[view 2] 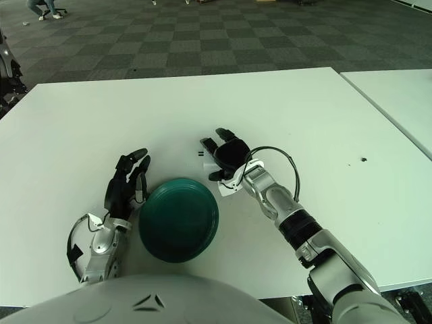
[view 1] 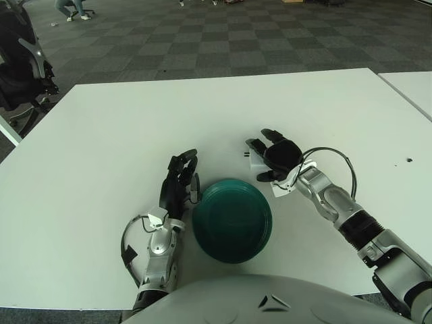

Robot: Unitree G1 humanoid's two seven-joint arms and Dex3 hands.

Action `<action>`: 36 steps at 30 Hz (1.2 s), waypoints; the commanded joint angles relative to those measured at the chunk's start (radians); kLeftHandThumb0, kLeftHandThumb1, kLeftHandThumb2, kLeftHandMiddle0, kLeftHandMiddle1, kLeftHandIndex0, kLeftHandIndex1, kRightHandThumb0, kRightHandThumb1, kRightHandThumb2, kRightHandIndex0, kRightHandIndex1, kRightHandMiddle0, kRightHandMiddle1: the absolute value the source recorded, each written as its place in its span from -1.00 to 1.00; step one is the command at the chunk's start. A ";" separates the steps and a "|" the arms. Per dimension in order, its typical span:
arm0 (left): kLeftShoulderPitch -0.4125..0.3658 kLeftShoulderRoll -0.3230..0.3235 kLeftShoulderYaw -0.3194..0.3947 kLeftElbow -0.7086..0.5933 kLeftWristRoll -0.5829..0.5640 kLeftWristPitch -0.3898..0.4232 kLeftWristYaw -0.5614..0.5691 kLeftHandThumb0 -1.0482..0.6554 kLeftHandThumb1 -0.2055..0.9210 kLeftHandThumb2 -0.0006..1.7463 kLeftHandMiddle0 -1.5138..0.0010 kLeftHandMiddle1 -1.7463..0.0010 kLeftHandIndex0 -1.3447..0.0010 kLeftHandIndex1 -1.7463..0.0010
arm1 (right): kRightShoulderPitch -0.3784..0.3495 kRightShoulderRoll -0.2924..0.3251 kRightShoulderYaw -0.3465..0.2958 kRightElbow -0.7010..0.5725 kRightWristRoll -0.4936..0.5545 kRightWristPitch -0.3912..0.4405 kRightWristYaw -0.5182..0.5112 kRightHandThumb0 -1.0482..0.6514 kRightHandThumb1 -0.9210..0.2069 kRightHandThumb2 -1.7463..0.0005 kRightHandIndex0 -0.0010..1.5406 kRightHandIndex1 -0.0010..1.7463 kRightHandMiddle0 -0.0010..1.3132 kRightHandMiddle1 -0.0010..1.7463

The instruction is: Put the charger into the plate.

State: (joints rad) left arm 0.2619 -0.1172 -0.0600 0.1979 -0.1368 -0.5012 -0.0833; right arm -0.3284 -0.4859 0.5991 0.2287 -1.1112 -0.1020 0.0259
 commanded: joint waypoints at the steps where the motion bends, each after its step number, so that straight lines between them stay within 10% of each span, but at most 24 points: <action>1: 0.072 -0.063 -0.015 0.081 -0.035 0.020 -0.007 -0.78 1.00 -0.01 0.34 0.97 0.88 -0.06 | -0.024 -0.012 -0.005 0.014 -0.002 0.011 0.037 -0.81 -1.00 0.16 -0.91 -1.00 -1.00 -0.68; 36: 0.091 -0.063 -0.047 0.056 0.015 0.013 0.049 -0.71 1.00 0.01 0.40 1.00 0.90 -0.02 | -0.302 0.128 0.016 0.511 0.188 -0.013 0.180 -0.82 -1.00 0.35 -0.79 -0.97 -1.00 -0.71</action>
State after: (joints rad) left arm 0.2693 -0.1160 -0.0841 0.1902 -0.1244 -0.5024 -0.0531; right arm -0.6202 -0.3715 0.5990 0.6944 -0.9384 -0.1155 0.1609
